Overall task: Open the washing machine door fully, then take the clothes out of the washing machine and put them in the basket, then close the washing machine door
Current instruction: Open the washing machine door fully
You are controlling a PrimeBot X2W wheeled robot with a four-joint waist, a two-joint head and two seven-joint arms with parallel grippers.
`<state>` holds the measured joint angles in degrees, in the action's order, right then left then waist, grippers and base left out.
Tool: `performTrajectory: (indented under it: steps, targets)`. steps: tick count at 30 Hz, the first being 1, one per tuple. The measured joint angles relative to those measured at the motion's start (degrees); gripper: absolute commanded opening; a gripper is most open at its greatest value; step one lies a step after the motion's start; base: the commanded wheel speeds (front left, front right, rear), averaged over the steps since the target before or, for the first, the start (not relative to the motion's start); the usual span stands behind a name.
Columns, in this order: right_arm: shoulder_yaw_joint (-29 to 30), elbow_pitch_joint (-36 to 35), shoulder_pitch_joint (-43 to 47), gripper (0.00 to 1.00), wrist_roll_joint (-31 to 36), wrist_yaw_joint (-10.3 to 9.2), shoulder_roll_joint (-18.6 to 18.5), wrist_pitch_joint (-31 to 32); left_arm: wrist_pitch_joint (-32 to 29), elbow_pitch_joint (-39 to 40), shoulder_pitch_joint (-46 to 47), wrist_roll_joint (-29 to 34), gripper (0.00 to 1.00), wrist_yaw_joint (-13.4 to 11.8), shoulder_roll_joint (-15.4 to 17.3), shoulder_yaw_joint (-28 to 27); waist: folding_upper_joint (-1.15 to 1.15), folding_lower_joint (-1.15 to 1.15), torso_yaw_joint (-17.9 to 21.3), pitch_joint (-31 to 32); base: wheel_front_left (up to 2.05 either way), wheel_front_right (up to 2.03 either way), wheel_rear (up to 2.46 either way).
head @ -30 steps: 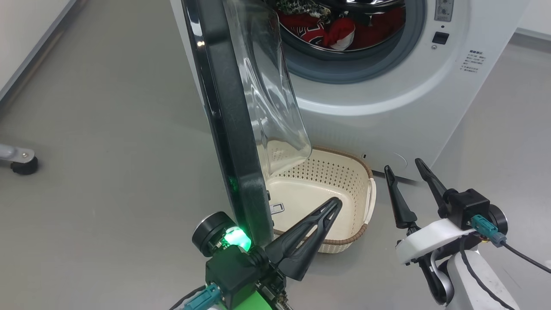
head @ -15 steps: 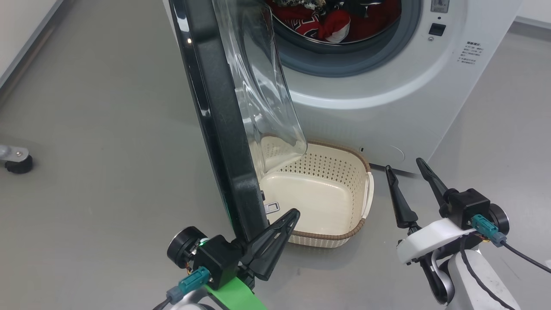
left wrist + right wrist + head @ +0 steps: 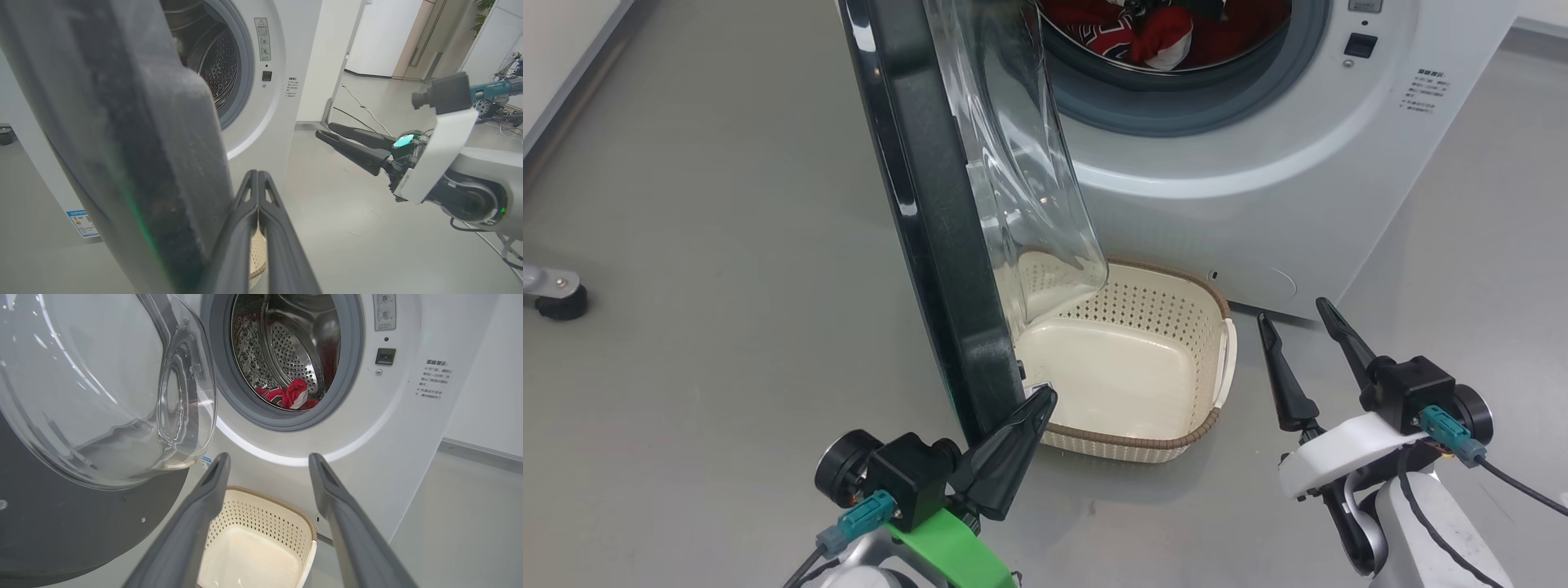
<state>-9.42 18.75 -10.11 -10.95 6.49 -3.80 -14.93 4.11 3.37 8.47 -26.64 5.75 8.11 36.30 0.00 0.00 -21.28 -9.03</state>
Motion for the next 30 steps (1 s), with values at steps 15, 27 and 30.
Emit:
performTrajectory:
  steps: [15, 27, 30]
  targets:
    - [0.4, 0.0, -0.6, 1.0, 0.3, 0.18, 0.1, 0.0, 1.1, -2.3, 0.1, -0.2, 0.0, -1.6, -1.2, -1.4, 0.0, 0.0, 0.0, -0.7, 0.0, 0.0, 0.0]
    - [1.5, 0.0, -0.6, 1.0, 0.5, 0.47, 0.1, 0.0, 2.0, -2.6, -0.6, -0.6, 0.0, -3.8, -2.2, -2.7, 0.0, 0.0, -0.8, -0.6, 0.0, 0.0, 0.0]
    - [2.0, 0.0, -0.6, 1.0, 0.5, 0.47, 0.1, 0.0, 2.0, -2.6, -0.9, -0.7, 0.0, -4.5, -2.2, -3.1, 0.0, 0.0, -1.4, -0.5, 0.0, 0.0, 0.0]
